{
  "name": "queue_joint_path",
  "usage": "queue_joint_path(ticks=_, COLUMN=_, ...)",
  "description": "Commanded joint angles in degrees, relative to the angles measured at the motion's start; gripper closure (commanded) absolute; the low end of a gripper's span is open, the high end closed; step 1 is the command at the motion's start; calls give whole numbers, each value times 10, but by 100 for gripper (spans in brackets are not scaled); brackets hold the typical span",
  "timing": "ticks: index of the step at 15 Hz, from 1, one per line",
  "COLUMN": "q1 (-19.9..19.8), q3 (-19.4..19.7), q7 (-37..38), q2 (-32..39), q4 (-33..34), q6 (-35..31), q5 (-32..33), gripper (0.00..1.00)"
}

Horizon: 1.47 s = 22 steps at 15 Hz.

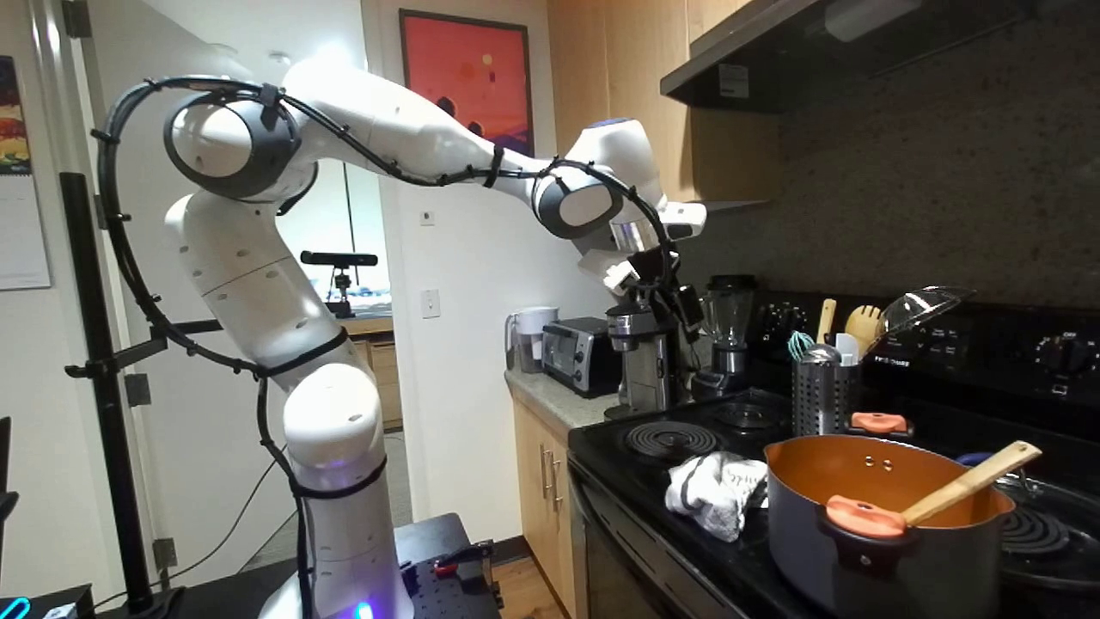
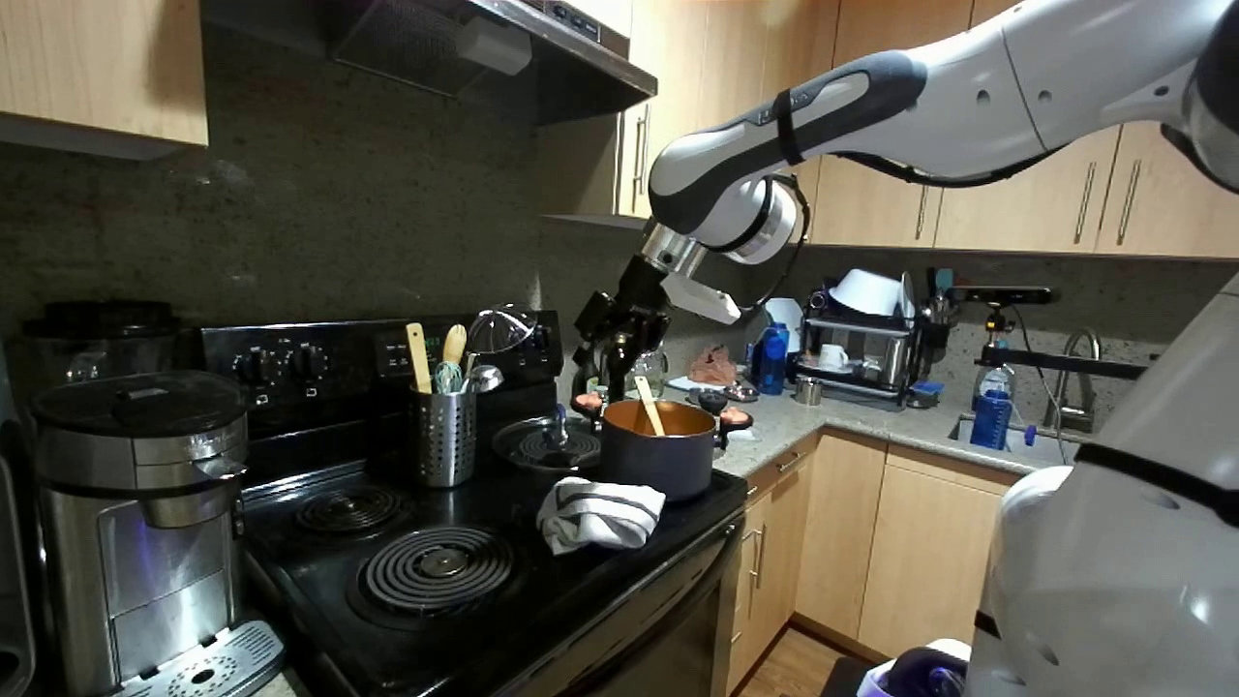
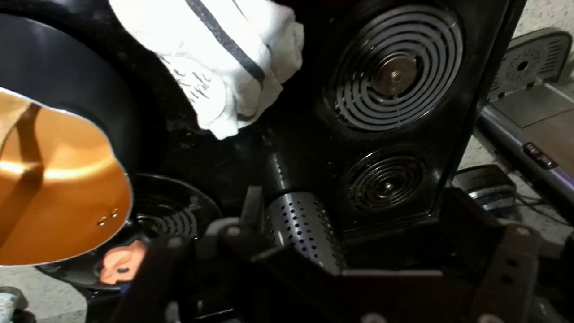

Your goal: Place the wooden spoon in the utensil holder

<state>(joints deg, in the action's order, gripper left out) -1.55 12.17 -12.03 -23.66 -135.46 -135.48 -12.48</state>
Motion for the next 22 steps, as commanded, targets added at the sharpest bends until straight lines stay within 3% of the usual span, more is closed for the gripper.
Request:
queue_joint_path(ticks=1, q1=-30, q3=10, q7=31, q2=32, q4=27, q6=-44, q5=-5, gripper=0)
queue_joint_path(ticks=10, q1=-40, q3=8, q7=36, q2=37, q4=19, q6=-54, q5=10, gripper=0)
queue_joint_path(ticks=16, q1=-60, q3=27, q7=62, q2=92, q4=68, q6=-52, q5=-7, gripper=0)
queue_joint_path(ticks=22, q1=-97, q3=56, q7=114, q2=170, q4=159, q6=-48, q5=-23, gripper=0)
